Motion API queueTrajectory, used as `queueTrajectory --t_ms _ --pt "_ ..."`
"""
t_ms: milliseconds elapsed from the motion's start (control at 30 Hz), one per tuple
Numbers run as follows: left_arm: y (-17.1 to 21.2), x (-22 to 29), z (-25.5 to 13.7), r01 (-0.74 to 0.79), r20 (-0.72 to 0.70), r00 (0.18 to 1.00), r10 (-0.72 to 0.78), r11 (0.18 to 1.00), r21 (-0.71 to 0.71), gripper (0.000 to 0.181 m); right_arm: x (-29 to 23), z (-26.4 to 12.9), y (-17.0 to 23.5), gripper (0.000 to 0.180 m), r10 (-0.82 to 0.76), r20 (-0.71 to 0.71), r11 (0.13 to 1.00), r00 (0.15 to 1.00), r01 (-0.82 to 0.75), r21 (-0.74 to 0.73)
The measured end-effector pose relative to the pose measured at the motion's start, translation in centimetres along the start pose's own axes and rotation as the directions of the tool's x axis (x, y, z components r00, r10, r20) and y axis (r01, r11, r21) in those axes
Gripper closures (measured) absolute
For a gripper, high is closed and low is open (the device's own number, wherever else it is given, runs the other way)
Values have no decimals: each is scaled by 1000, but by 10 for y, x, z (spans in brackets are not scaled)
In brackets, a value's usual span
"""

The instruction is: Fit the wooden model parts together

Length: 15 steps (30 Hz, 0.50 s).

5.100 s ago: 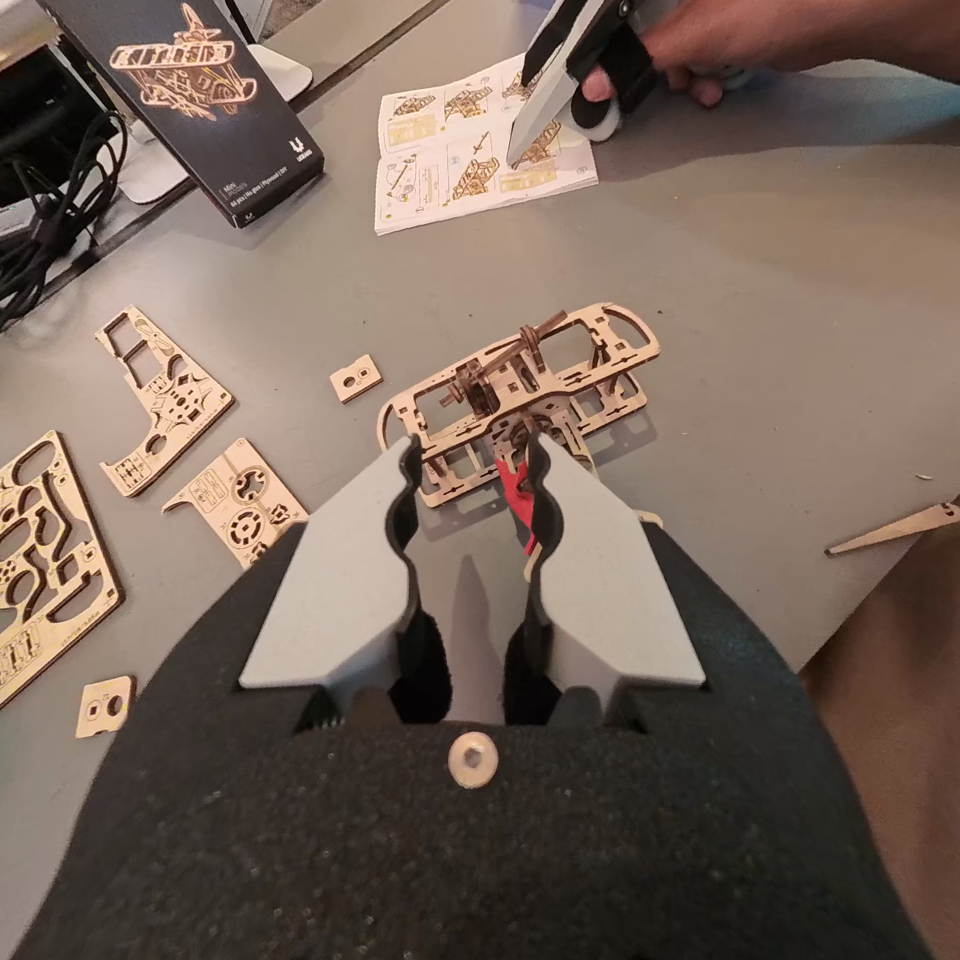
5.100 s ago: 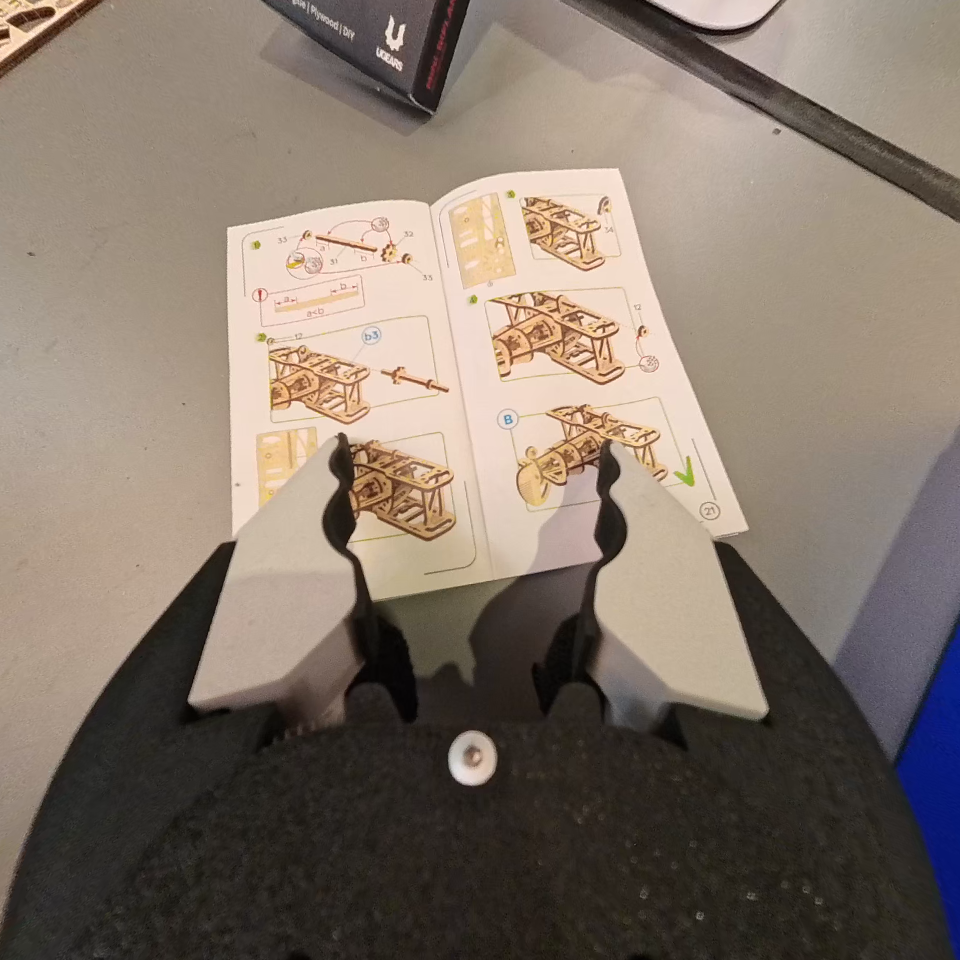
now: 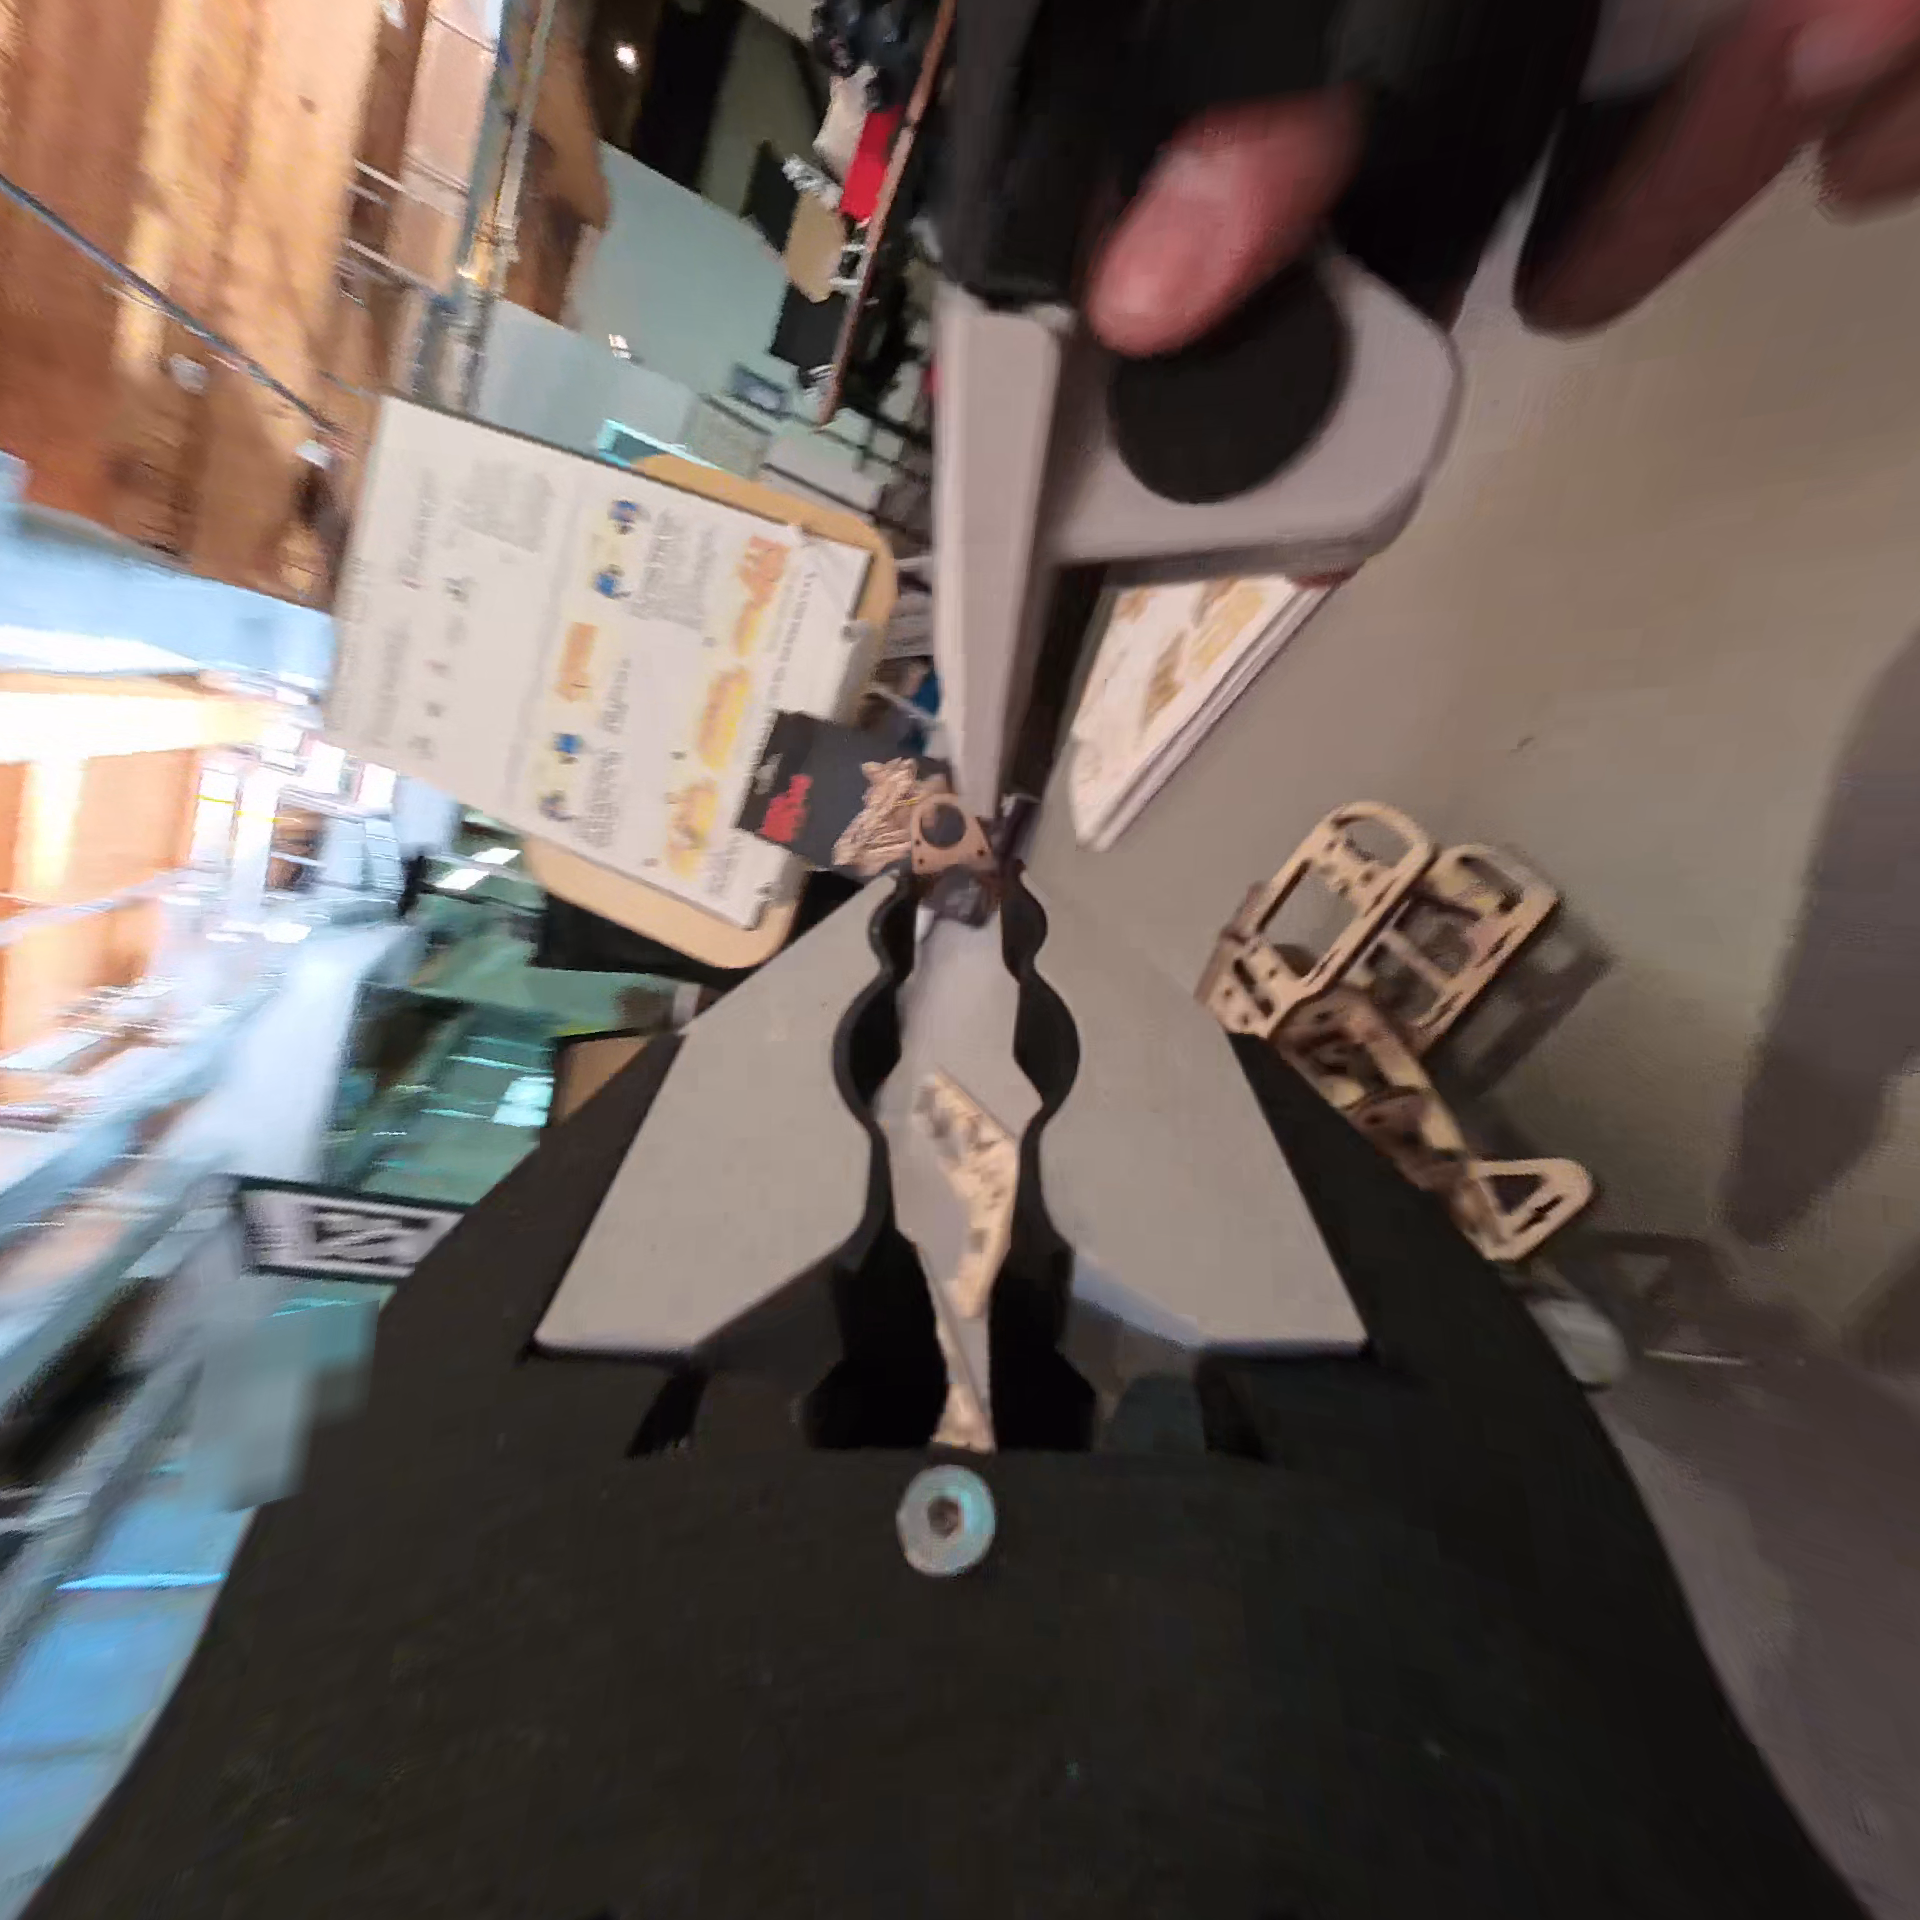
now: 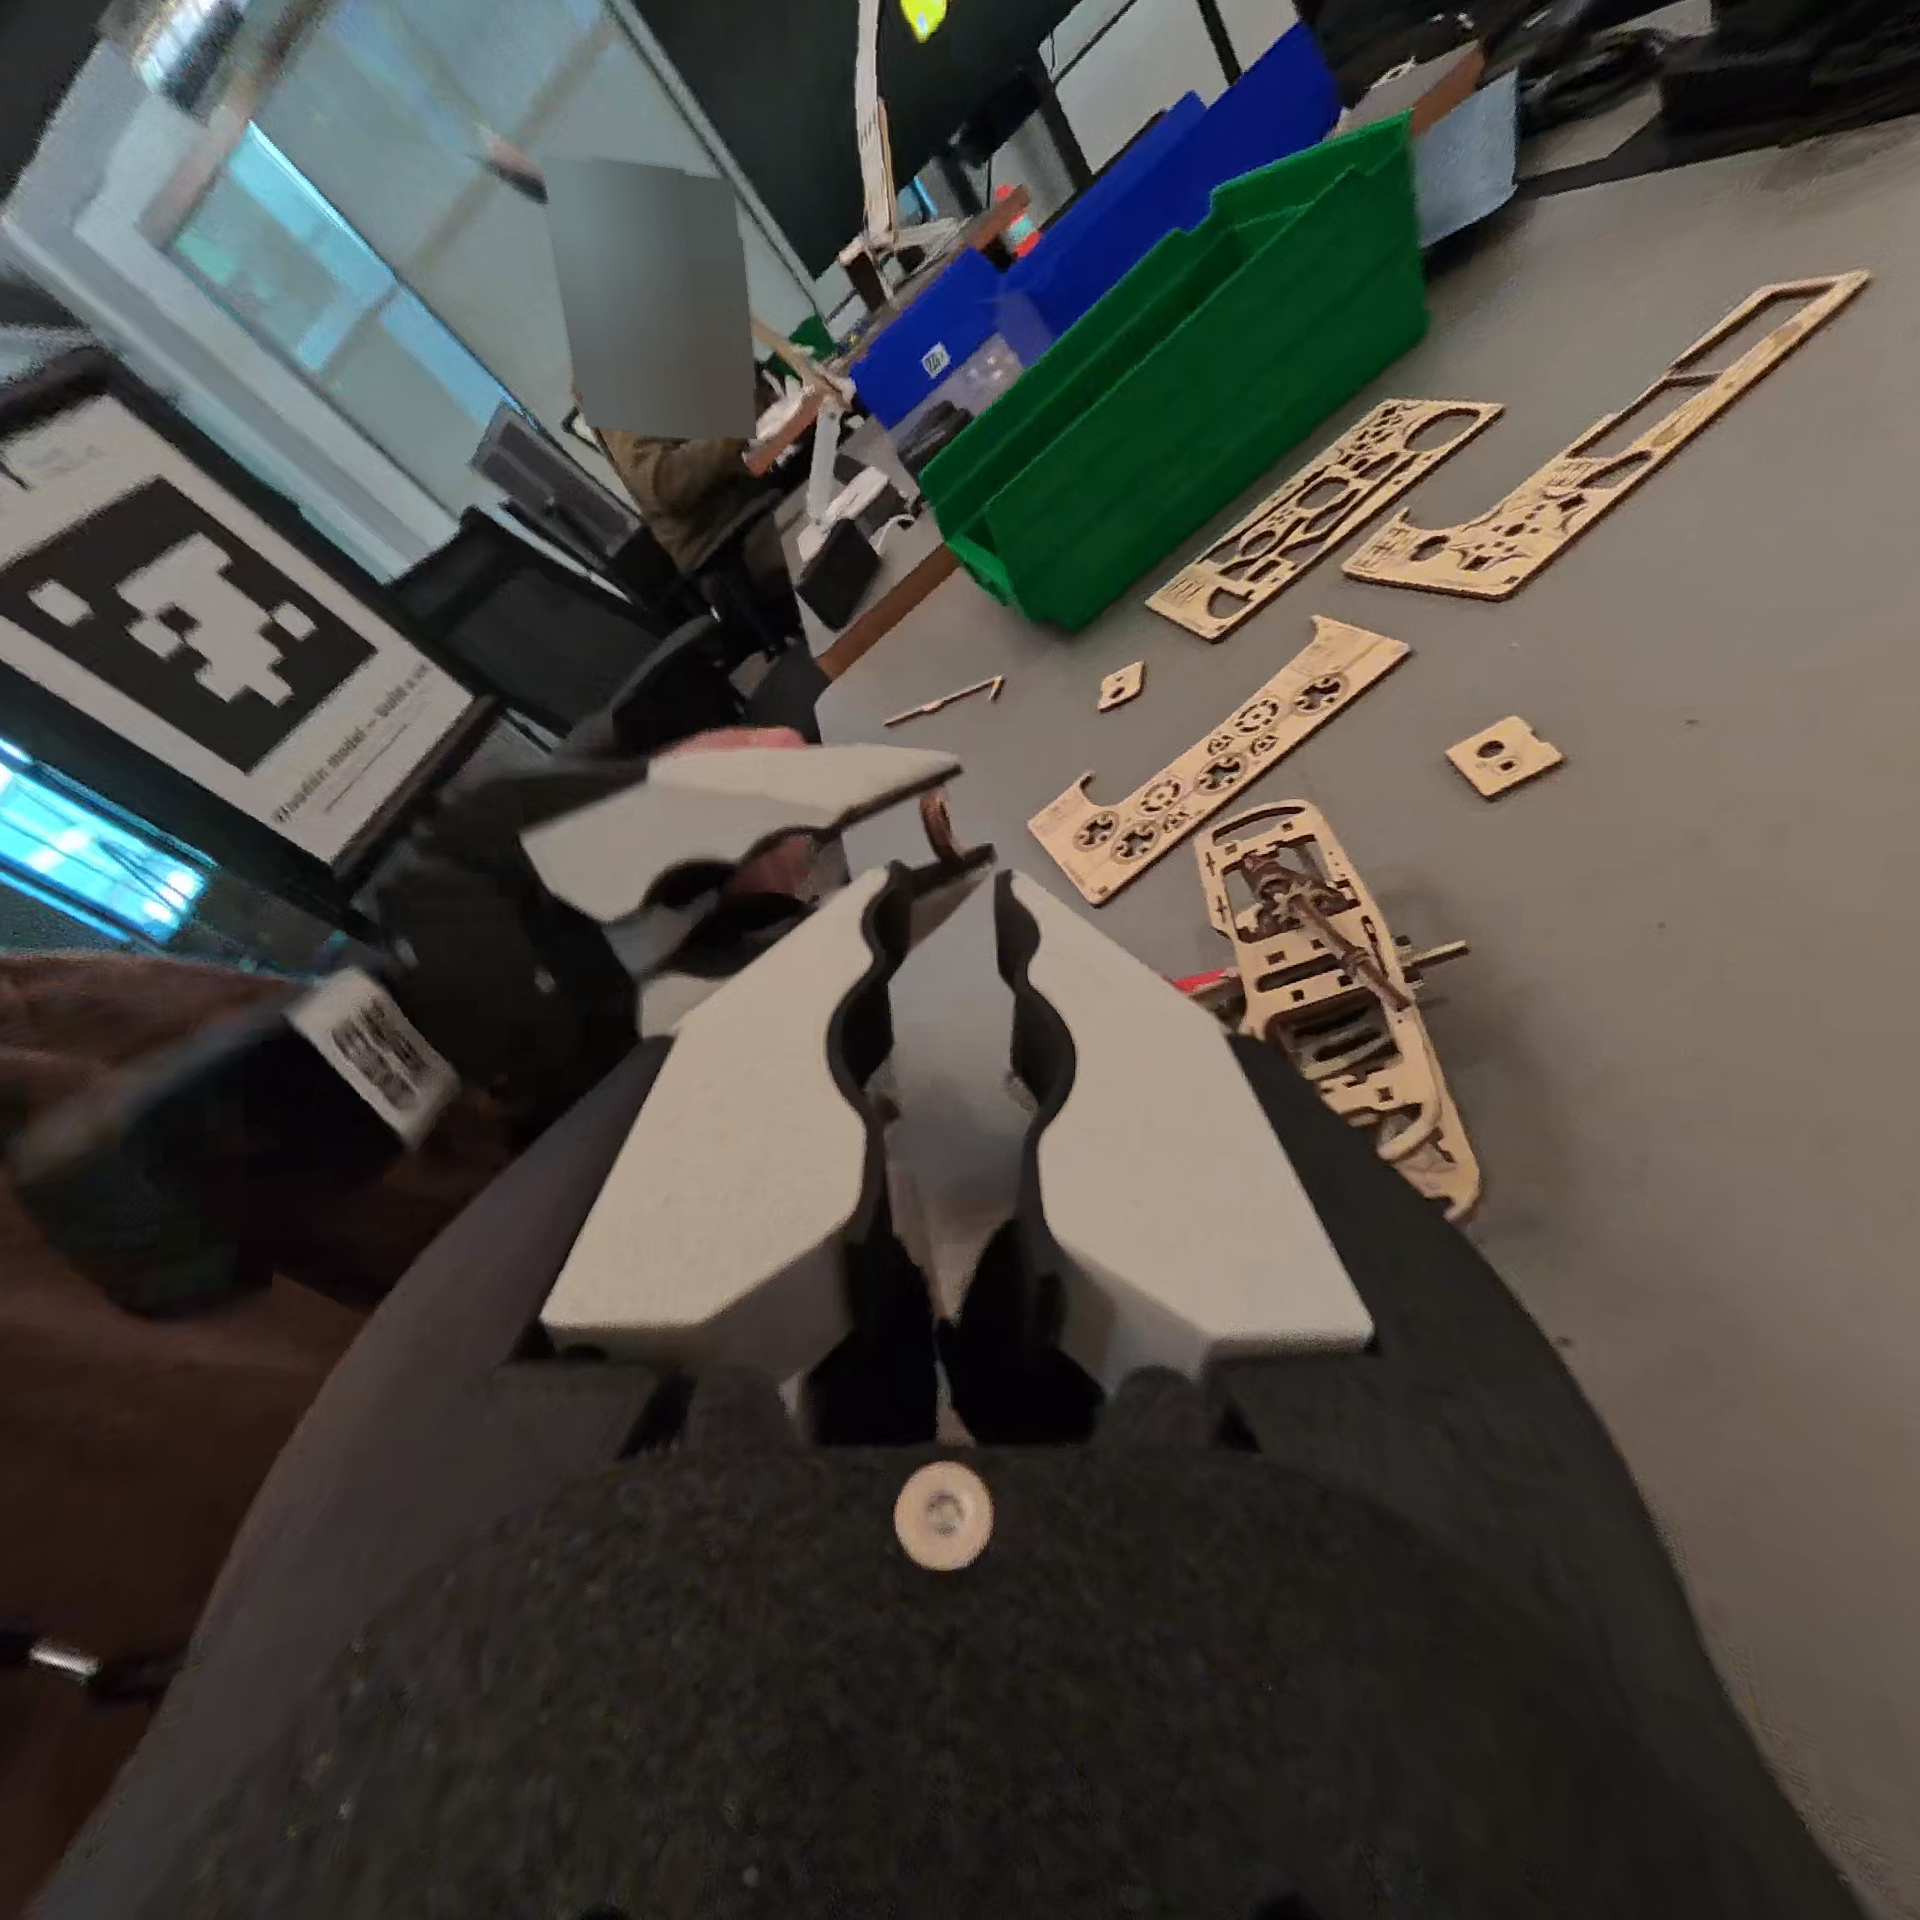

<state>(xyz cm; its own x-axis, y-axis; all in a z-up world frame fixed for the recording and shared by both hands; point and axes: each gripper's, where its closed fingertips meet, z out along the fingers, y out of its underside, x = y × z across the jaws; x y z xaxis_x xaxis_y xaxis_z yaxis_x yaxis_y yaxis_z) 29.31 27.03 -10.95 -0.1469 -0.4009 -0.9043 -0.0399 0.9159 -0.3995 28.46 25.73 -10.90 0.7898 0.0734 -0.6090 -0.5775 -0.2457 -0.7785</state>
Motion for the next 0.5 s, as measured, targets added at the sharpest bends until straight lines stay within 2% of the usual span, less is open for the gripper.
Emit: queueTrajectory --t_ms 33,133,267,400,500 --pt "1 1 0 -82 46 996 83 997 -13 167 -2 2 -1 163 44 8 999 999 -44 16" --pt "1 3 -2 -273 157 948 278 960 -54 168 -3 9 -2 162 233 60 970 971 -237 63" --pt "-1 6 -3 -300 185 934 305 952 -58 168 -2 12 -5 164 487 213 848 847 -517 116" --pt "0 7 -2 -332 202 919 340 940 -72 168 1 10 -2 165 600 302 750 741 -652 110" --pt "0 9 -3 -366 212 904 372 928 -68 168 2 5 2 163 640 325 716 696 -694 78"
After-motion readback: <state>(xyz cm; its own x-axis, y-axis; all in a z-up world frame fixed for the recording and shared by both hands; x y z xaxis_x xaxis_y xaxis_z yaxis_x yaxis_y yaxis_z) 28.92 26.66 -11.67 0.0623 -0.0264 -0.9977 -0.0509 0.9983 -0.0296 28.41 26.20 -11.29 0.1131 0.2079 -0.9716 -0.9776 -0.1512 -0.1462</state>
